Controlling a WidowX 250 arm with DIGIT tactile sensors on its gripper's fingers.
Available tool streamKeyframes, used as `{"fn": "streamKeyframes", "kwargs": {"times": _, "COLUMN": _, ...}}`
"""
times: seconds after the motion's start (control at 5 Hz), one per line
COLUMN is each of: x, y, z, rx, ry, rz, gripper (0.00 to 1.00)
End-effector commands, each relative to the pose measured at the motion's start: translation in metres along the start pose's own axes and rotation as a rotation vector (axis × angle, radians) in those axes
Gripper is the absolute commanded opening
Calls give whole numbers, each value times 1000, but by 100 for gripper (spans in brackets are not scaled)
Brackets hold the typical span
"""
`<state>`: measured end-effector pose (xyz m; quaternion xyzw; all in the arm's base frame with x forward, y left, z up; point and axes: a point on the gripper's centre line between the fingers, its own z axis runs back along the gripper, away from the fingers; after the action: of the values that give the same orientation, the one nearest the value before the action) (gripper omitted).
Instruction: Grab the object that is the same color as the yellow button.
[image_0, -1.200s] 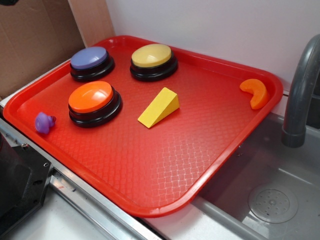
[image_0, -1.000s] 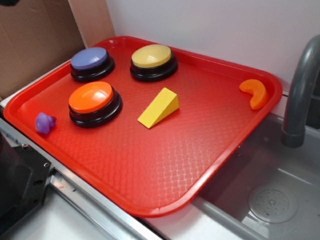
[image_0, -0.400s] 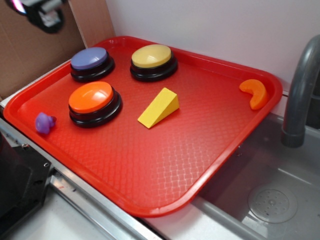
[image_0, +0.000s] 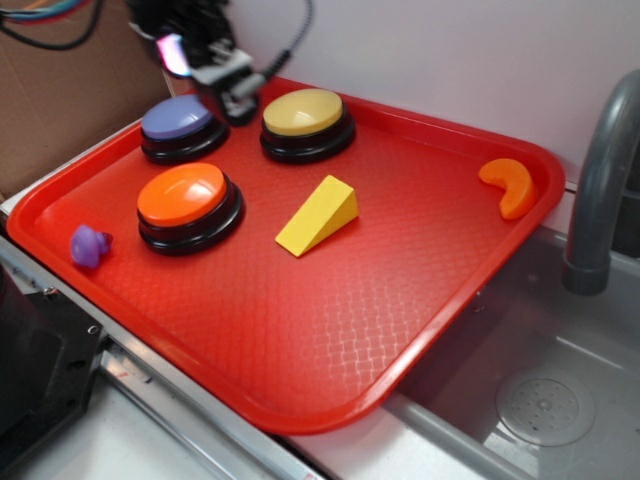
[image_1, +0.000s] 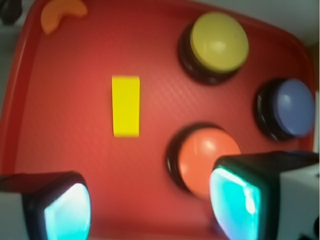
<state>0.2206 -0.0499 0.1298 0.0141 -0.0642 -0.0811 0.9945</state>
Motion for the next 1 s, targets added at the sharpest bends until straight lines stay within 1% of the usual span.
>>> {"fn": "streamKeyframes", "kwargs": {"times": 0.0, "x": 36, "y": -11, "z": -52, "rx": -31, "ry": -61, "rz": 70, "gripper": 100}}
{"fn": "streamKeyframes", "kwargs": {"times": 0.2, "x": 38, "y": -14, "z": -72, "rx": -6, "ry": -42, "rz": 107, "gripper": 100}}
{"fn": "streamKeyframes", "kwargs": {"times": 0.4, "x": 36, "y": -7, "z": -87, "rx": -67, "ry": -41, "rz": 131, "gripper": 100}}
{"fn": "streamKeyframes", "kwargs": {"times": 0.8, "x": 35, "y": -7, "z": -106, "rx": -38, "ry": 19, "rz": 161, "gripper": 100}}
